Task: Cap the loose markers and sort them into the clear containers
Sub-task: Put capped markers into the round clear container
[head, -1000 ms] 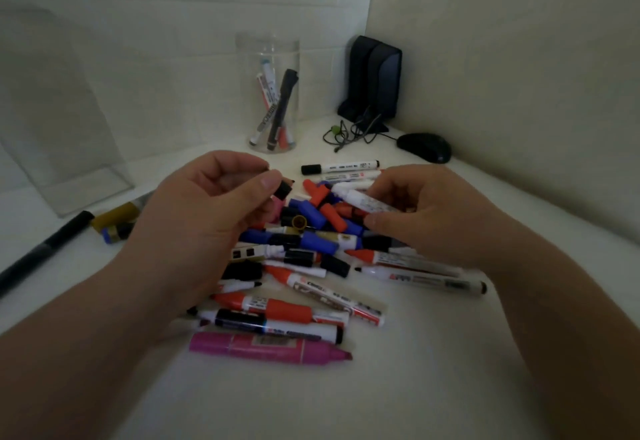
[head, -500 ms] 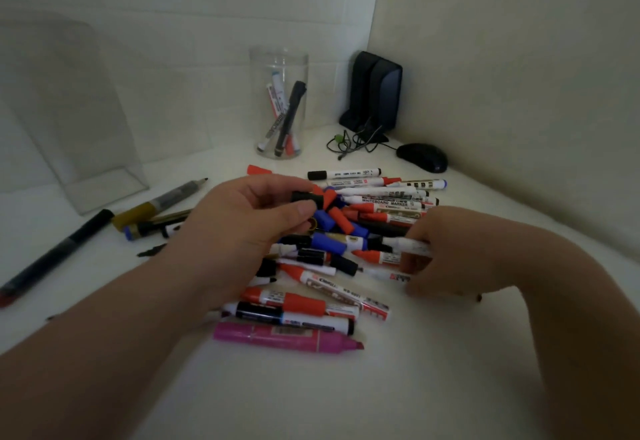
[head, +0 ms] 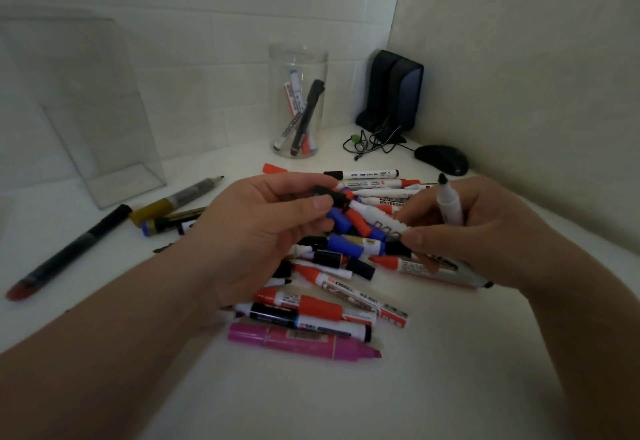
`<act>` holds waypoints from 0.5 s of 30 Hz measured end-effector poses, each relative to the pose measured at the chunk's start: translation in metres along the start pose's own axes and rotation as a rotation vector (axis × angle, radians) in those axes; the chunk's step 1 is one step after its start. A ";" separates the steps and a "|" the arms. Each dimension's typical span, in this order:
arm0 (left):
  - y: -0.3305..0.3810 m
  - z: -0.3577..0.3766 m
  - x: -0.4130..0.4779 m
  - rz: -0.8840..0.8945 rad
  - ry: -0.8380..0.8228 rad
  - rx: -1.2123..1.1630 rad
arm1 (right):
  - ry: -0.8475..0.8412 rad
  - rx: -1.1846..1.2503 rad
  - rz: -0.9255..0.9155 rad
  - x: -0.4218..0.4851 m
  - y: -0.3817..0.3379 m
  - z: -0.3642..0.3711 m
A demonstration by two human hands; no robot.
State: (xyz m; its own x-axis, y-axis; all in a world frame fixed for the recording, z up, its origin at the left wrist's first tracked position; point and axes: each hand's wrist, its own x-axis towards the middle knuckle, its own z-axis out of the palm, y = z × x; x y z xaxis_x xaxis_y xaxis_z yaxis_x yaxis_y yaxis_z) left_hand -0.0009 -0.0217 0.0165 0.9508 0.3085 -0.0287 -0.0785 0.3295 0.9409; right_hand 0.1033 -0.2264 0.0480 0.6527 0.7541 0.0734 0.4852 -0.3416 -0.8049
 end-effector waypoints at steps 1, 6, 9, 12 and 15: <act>0.000 0.000 0.000 0.008 0.005 -0.015 | 0.013 0.003 0.001 0.000 0.001 -0.002; -0.001 -0.001 0.001 0.018 -0.005 -0.014 | -0.013 -0.037 0.023 0.001 0.001 -0.006; -0.003 -0.002 0.000 0.005 -0.034 0.139 | -0.032 -0.032 -0.005 0.001 0.001 -0.005; -0.003 -0.002 -0.005 0.022 -0.040 0.398 | -0.046 -0.062 -0.038 0.001 0.000 -0.003; 0.000 0.002 -0.009 0.063 -0.028 0.580 | -0.043 -0.083 -0.079 0.002 0.000 -0.001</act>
State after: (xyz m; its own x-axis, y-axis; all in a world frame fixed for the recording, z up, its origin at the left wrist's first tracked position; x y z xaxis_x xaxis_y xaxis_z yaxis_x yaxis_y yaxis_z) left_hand -0.0085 -0.0262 0.0173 0.9578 0.2854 0.0350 0.0342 -0.2339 0.9717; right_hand 0.1049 -0.2254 0.0483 0.5853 0.8036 0.1080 0.5821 -0.3237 -0.7459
